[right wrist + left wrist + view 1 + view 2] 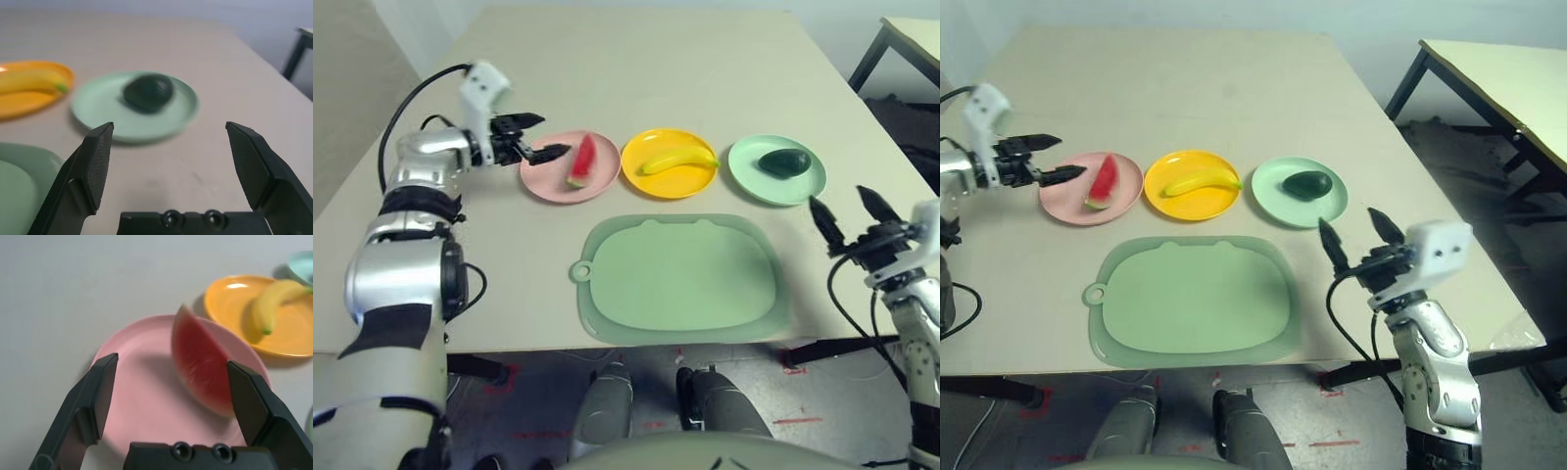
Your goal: Place the fruits into color-matched plates.
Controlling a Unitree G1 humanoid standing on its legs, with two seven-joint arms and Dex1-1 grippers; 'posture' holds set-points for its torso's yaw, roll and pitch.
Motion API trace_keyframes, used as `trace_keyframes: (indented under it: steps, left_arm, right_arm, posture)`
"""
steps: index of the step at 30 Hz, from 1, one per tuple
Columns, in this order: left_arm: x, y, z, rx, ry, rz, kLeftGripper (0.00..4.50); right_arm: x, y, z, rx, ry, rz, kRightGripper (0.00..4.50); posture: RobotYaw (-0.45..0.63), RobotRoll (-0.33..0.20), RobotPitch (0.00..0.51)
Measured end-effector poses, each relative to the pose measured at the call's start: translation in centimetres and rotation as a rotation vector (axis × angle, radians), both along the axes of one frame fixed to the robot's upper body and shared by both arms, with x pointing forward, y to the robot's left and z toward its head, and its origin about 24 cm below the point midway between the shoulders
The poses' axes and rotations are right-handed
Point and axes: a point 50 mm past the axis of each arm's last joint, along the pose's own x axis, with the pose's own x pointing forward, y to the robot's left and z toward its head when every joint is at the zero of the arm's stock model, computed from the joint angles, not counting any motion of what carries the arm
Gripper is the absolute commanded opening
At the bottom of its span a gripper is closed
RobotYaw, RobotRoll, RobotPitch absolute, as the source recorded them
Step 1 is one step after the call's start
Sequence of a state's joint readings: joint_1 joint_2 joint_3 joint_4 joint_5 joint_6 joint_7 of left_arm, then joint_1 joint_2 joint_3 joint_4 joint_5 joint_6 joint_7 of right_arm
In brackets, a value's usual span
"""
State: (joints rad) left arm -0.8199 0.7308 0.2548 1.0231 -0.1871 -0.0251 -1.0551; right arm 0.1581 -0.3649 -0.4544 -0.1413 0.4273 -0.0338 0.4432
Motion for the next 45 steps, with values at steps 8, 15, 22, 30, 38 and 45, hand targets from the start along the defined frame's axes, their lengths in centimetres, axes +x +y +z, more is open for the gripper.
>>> trace_keyframes:
  steps: [8, 15, 22, 30, 38, 45]
  left_arm:
    - [-3.1, 0.1, -4.7, -0.1, 0.004, 0.138, 4.49]
    - [-5.5, -0.8, -8.5, -0.198, 0.026, 0.164, 4.49]
    - [-6.8, -0.4, -9.6, -0.233, -0.041, 0.195, 4.49]
    - [-7.4, 0.6, -9.4, -0.217, -0.074, 0.251, 4.49]
    - [-8.0, 2.5, -9.4, -0.198, -0.084, 0.312, 4.49]
    - [-8.3, 2.7, -9.5, -0.188, -0.091, 0.319, 4.49]
  right_arm:
    - [-2.6, -0.9, -2.3, 0.005, -0.105, -0.025, 4.5]
    - [-4.4, -1.1, -2.7, -0.034, -0.135, -0.014, 4.5]
    - [-4.4, -0.9, -2.7, -0.026, -0.147, -0.004, 4.5]
    - [-6.0, -1.3, -2.4, -0.006, -0.155, 0.015, 4.5]
    - [-7.2, -4.5, -2.1, -0.037, -0.112, 0.019, 4.5]
    - [-6.5, -4.6, -3.0, 0.001, -0.122, 0.035, 4.5]
  posture:
    - [0.19, 0.0, 0.127]
    - [0.18, 0.0, 0.144]
    - [0.2, 0.0, 0.145]
    - [0.25, 0.0, 0.136]
    - [0.26, 0.0, 0.134]
    - [0.32, 0.0, 0.144]
